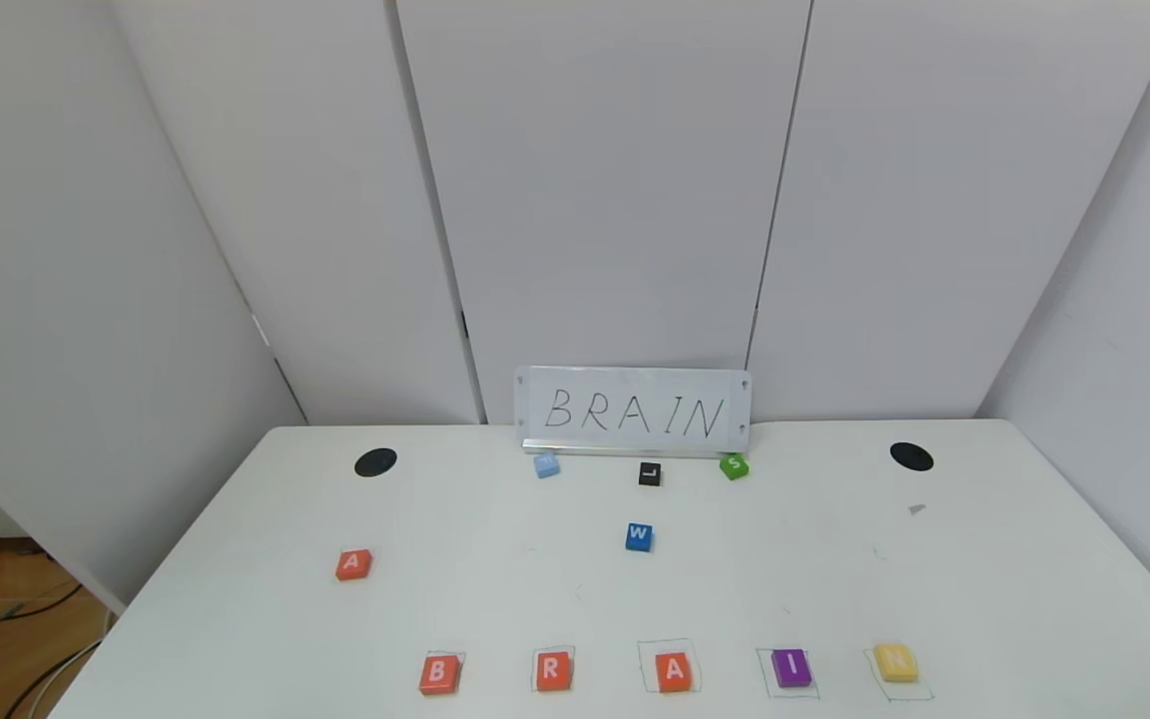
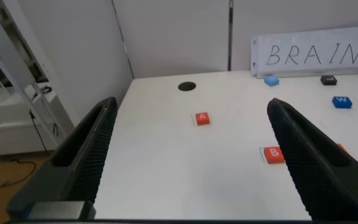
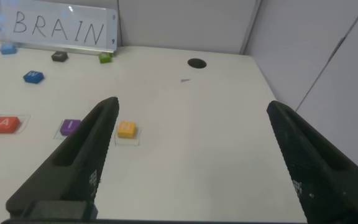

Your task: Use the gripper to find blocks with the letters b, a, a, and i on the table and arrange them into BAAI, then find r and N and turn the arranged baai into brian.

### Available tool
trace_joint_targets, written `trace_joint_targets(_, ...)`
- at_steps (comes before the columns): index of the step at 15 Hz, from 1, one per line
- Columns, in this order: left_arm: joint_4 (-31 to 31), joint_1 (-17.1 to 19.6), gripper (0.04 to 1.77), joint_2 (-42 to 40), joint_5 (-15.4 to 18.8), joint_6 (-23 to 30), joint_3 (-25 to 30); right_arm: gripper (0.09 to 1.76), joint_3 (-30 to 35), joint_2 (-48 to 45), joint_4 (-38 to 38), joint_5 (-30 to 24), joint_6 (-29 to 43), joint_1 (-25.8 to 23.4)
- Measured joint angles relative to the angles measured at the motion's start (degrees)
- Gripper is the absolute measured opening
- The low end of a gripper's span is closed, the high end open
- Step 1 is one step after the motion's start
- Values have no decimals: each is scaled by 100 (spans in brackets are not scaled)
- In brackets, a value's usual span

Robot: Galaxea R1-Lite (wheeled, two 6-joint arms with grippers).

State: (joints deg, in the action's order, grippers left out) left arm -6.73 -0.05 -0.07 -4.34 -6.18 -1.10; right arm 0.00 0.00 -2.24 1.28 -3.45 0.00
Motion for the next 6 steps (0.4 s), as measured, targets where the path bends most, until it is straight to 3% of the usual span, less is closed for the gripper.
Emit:
trace_joint_targets(3, 532, 5, 172, 0, 441, 268, 66, 171, -2, 0, 215, -141, 77, 0)
trace_joint_targets(4, 907, 0, 172, 0, 480, 288, 61, 171, -2, 0, 215, -141, 77, 2)
trace_joint_targets(6, 1023, -2, 172, 0, 516, 266, 5, 171, -2, 0, 217, -144, 77, 5)
